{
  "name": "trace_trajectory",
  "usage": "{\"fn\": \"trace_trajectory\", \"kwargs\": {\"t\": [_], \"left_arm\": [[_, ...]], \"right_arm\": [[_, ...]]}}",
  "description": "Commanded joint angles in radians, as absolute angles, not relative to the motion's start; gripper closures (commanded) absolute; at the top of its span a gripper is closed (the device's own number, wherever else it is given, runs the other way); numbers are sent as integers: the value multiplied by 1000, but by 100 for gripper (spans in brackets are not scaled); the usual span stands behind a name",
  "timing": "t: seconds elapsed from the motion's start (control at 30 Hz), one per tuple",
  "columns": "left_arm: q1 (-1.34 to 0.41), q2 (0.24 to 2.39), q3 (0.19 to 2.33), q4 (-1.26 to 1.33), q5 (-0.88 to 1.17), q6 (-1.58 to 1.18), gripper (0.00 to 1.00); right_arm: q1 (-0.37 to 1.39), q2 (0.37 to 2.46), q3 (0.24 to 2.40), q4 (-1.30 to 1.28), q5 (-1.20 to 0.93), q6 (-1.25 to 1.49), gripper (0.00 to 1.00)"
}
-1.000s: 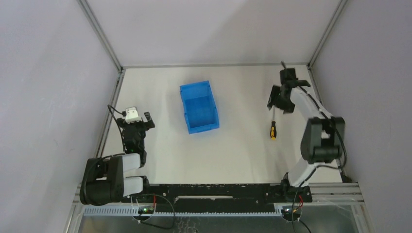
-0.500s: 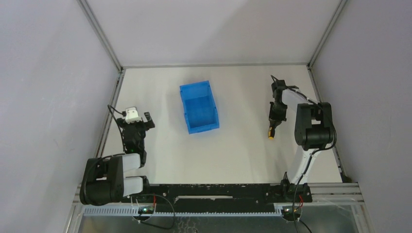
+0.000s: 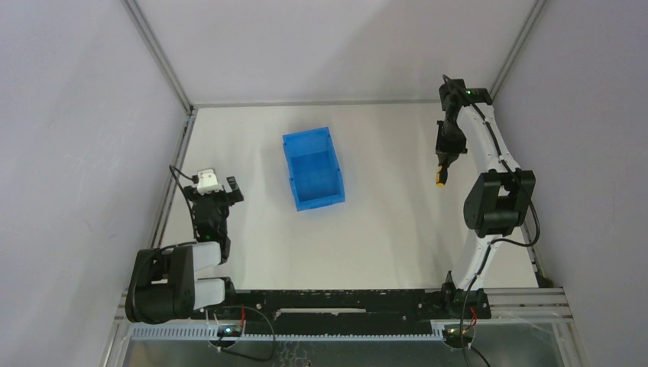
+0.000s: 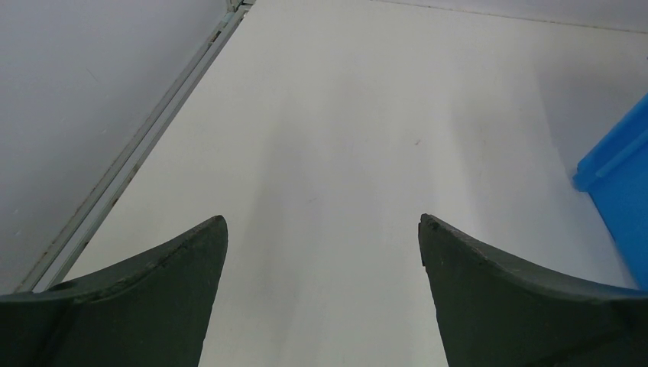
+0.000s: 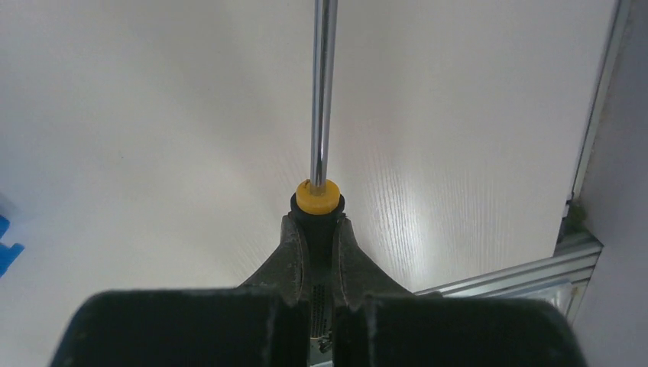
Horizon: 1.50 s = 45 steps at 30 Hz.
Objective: Put the screwdriver in the bin
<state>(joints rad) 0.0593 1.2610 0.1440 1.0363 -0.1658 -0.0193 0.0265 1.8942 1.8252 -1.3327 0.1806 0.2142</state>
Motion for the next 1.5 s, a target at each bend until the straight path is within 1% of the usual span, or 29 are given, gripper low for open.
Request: {"fn": "trace_trajectory", "kwargs": {"t": [0.0,0.1,0.23,0.43,0.6,0.73,0.93,1.13,1.27,1.37,1.4,1.43,1.47], "left_arm": [[60,1259,191,1063,-174,-25,0],[60,1259,191,1063,-174,-25,0],[60,1259,191,1063,-174,-25,0],[60,1259,191,1063,-173,-25,0],[60,1259,191,1063,-174,-25,0],[60,1259,190,1062,-173,-25,0],[60,1259,191,1063,-174,-25,0],[60,1259,190,1063,-174,-25,0],[60,1259,191,1063,-175,-25,0],[60,1259,191,1063,-175,-25,0],[60,1259,191,1062,-174,-25,0],[60,1259,192,1063,-175,-25,0],[60,1259,192,1063,-174,-24,0]], "right_arm": [[21,1892,1936,-1464,184,234,100],[39,1910,1985,-1459,140,269,100],[120,1945,2061,-1439,110,318,100],[336,2085,2282,-1429,30,374,100],[522,2199,2441,-1326,-52,362,100],[611,2205,2409,-1157,-71,345,100],[690,2243,2302,-933,24,271,100],[755,2365,2318,-911,144,216,100],[772,2386,2284,-906,199,222,100],[787,2372,2214,-873,217,229,100],[791,2367,2192,-862,219,232,99],[795,2364,2176,-854,222,239,94],[799,2365,2165,-850,224,250,86]]}}
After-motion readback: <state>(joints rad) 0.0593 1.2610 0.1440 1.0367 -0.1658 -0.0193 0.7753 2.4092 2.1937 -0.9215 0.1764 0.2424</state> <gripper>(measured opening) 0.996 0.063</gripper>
